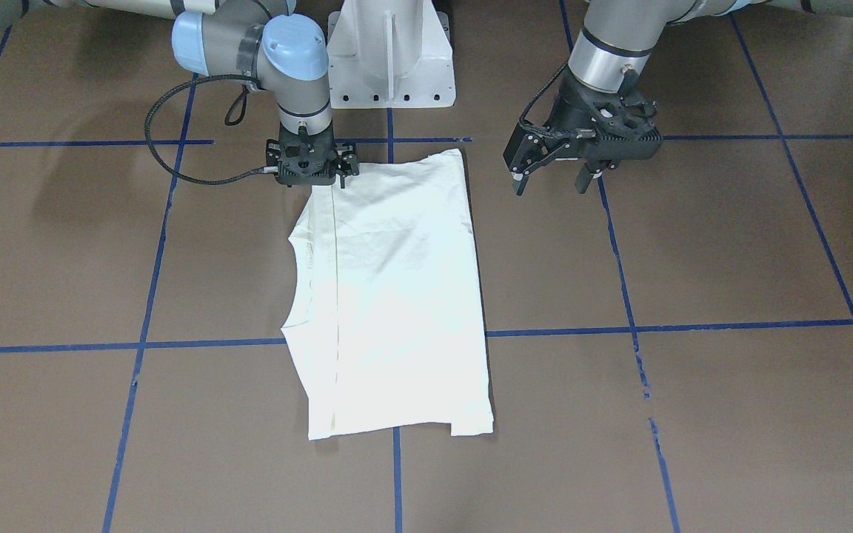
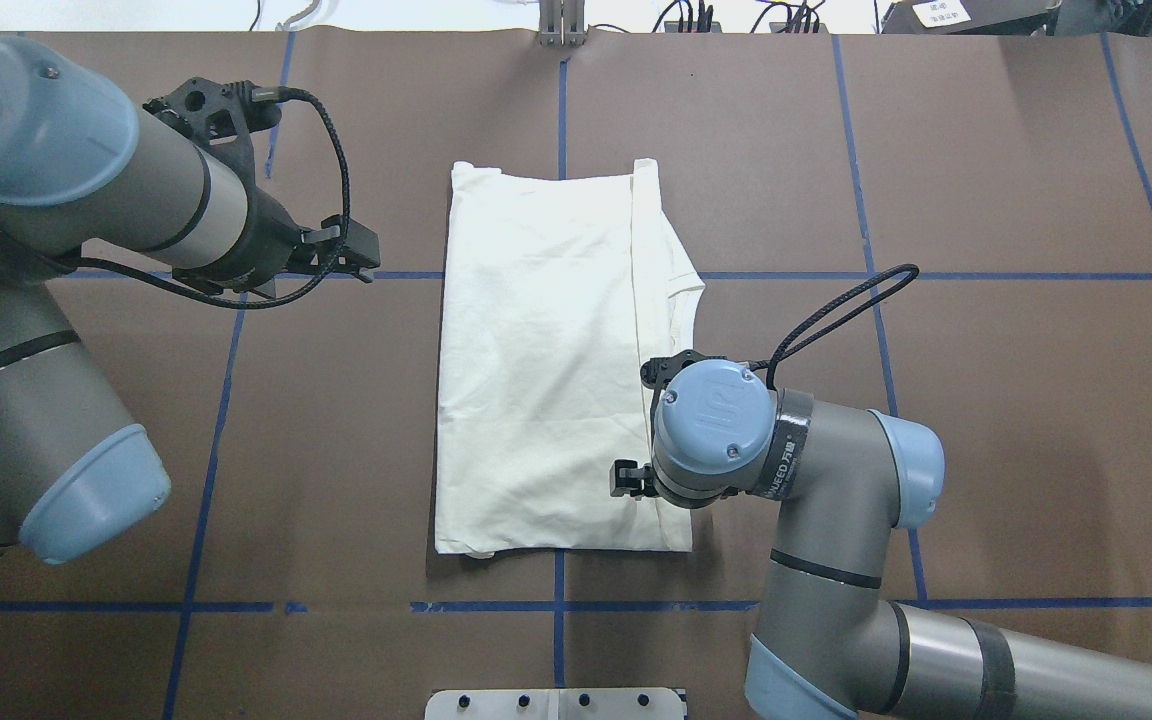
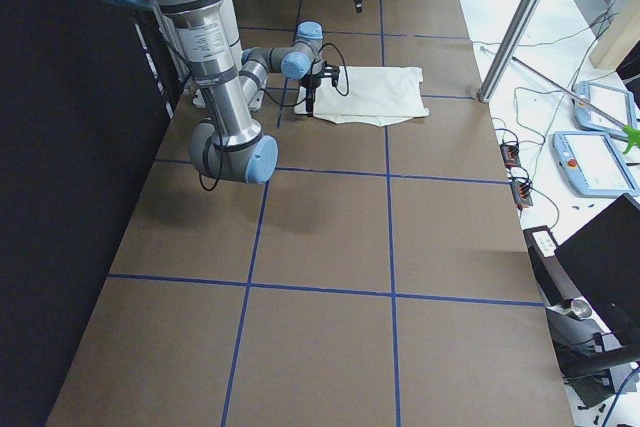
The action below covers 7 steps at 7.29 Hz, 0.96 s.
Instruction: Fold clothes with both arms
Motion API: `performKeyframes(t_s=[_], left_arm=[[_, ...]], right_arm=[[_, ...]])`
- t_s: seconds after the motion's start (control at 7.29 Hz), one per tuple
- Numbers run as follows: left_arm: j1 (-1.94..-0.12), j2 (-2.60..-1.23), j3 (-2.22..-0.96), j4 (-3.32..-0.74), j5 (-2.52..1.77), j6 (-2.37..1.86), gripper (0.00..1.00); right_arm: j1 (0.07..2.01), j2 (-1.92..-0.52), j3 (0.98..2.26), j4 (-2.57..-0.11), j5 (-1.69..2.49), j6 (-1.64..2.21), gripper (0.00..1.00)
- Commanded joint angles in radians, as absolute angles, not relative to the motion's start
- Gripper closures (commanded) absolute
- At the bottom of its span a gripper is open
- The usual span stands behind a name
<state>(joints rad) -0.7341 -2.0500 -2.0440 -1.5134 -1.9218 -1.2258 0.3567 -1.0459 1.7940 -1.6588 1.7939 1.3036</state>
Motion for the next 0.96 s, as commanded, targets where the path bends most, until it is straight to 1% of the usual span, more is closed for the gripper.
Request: performKeyframes(t_s=[0.0, 0.27, 0.82], left_arm=[[-0.719, -2.048, -2.039, -1.514, -1.922, -1.230, 0.00], [-0.719, -2.048, -2.034, -1.517, -1.922, -1.229, 0.00], [-0.713, -2.048, -2.029, -1.520, -1.922, -1.230, 0.00]], right_arm=[[0.350, -1.034, 1.784, -1.697, 1.796, 1.302, 0.00], [0.348, -1.035, 1.764, -1.697, 1.796, 1.301, 0.00], [0.350, -1.045, 1.764, -1.698, 1.796, 1.282, 0.00]])
